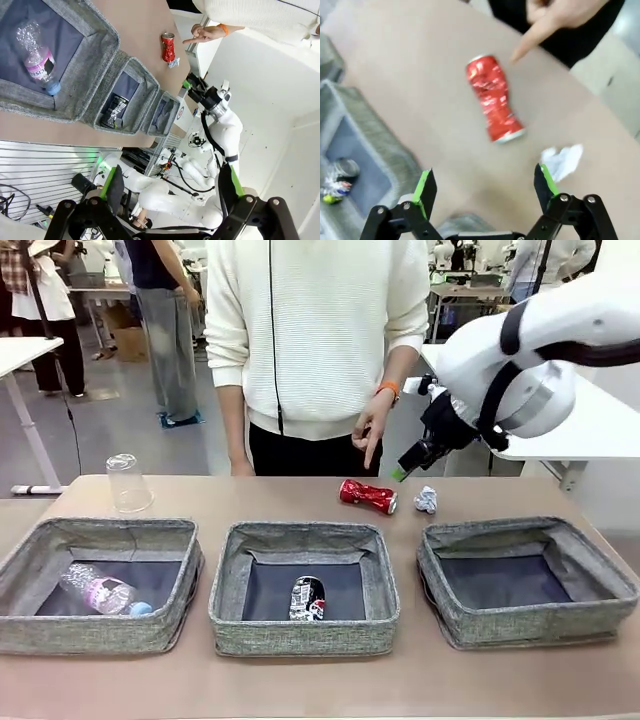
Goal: Sort the waste into the appropriate baskets.
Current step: Pick up the waste item pointed out by the person.
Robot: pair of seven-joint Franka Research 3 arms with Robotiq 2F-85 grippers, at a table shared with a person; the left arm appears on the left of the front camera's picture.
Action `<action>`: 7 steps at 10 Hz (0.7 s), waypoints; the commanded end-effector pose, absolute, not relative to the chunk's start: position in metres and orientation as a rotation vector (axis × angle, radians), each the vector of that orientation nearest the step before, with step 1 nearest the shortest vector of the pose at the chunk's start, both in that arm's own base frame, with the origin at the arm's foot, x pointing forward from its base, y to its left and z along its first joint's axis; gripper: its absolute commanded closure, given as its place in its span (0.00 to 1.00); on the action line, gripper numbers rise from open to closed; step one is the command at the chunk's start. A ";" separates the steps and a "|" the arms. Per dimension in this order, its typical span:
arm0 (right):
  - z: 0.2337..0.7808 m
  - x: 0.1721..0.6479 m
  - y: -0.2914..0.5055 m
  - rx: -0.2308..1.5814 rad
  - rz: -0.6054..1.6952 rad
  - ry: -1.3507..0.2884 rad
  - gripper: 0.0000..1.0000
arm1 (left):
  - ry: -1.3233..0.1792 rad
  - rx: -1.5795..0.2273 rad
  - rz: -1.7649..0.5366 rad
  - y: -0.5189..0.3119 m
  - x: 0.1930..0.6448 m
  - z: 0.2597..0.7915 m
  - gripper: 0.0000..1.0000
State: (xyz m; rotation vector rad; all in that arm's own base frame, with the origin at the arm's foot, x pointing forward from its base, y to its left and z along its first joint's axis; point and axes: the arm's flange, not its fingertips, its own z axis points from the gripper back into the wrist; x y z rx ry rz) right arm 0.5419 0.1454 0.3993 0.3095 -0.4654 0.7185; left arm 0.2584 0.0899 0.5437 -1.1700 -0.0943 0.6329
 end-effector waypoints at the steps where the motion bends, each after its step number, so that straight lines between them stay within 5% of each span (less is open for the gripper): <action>1: 0.375 0.575 0.153 0.293 0.866 -0.504 0.00 | -0.104 -1.175 0.622 0.092 0.258 0.545 0.00; 7: 0.313 0.648 0.205 0.361 0.974 -0.387 0.00 | -0.104 -1.175 0.622 0.092 0.258 0.545 0.00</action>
